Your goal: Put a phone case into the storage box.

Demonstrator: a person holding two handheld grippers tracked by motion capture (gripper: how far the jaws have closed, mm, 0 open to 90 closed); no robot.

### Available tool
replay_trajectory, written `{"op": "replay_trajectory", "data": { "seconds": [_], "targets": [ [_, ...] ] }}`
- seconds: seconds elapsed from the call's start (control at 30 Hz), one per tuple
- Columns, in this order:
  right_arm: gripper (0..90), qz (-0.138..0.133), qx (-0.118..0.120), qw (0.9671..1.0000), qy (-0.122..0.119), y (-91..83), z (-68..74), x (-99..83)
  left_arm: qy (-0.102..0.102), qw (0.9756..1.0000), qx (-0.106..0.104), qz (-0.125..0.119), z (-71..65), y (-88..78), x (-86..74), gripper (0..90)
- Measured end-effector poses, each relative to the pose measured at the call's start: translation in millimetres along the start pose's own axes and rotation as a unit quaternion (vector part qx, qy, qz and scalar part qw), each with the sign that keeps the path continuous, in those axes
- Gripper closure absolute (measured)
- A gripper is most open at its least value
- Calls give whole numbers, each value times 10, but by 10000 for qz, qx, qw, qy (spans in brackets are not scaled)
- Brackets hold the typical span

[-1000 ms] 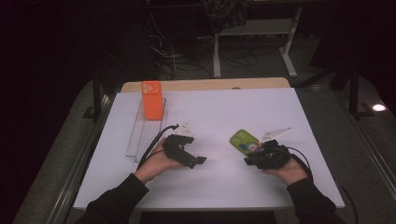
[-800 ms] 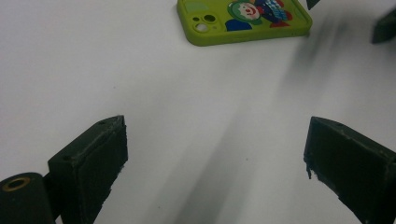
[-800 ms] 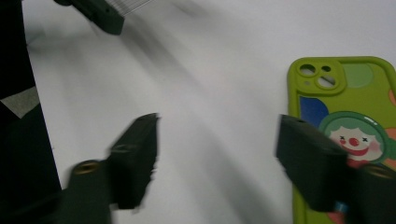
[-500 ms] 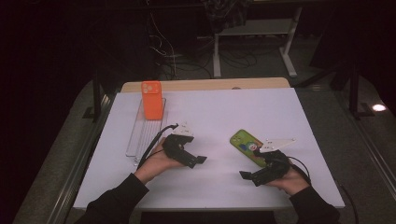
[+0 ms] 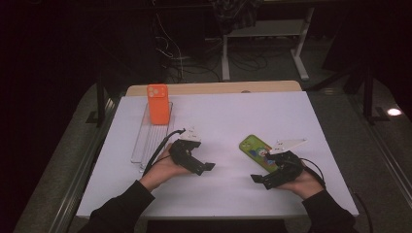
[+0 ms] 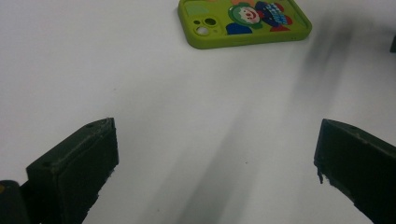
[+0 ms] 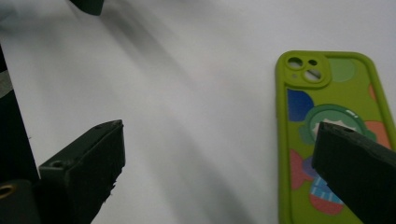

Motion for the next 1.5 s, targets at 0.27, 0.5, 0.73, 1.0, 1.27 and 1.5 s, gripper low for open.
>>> {"op": "replay_trajectory", "data": {
  "seconds": [0.27,0.5,0.73,1.0,1.27,1.5],
  "targets": [
    [29,-26,-199,9998,-8,-12,-122,155,-1,10000,-8,48,-1,13,-5,0],
    [7,1,-458,9989,54,23,-280,266,-16,10000,-29,16,-17,38,-3,0],
    [0,106,-599,9980,145,93,-451,343,-19,10000,-43,-41,-11,30,10,0],
    [0,250,-729,9969,180,208,-583,381,-158,9998,-48,-99,4,6,12,0],
    [0,606,-833,9945,191,304,-638,277,-119,9998,-29,-125,-5,-16,10,0],
    [6,950,-852,9917,168,374,-646,190,-98,9999,-43,-120,-10,-20,12,0]
  ]
}}
Point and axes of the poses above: each handheld gripper's, and its own axes: y roughly forward along the jaws, x roughly out of its top, z roughly to its left, the point moved 1 cm from there along y, roughly forward along the jaws, and after that the axes turned 10 degrees about -z, right-handed, at the moved point
